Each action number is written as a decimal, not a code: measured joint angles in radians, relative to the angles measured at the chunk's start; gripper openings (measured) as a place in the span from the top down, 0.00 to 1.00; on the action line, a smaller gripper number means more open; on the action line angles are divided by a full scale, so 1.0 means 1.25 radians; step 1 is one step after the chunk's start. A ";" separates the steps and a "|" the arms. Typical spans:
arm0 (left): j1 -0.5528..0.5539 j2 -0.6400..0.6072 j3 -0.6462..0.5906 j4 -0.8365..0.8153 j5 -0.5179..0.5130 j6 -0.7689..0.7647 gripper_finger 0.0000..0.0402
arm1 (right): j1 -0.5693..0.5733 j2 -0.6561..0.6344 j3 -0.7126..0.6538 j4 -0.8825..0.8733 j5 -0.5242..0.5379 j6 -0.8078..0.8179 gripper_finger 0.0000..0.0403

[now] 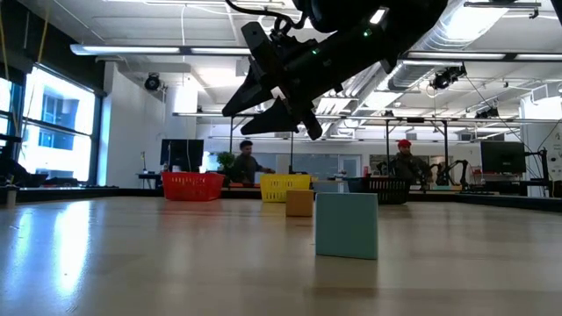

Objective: Sort & place blocks by color
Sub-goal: Put the orange block into the black basket

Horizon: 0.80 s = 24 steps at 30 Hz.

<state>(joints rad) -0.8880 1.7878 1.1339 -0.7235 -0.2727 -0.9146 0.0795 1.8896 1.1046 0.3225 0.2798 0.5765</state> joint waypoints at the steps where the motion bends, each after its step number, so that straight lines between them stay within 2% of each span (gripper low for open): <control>1: 0.002 0.000 0.000 0.003 0.000 0.008 0.45 | 0.000 0.000 0.000 0.000 0.000 0.000 0.51; 11: 0.022 0.041 0.000 0.050 0.041 0.023 0.45 | 0.000 0.000 0.000 0.000 -0.015 0.000 0.51; 20: 0.025 0.059 -0.001 0.047 0.045 0.014 0.45 | 0.003 0.000 0.000 0.000 -0.036 0.003 0.51; 24: 0.026 0.058 -0.034 0.053 0.053 -0.006 0.45 | 0.011 0.000 0.000 0.000 -0.035 0.002 0.51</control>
<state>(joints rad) -0.8551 1.8606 1.0920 -0.6575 -0.2070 -0.9217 0.0931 1.8896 1.1046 0.3221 0.2356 0.5793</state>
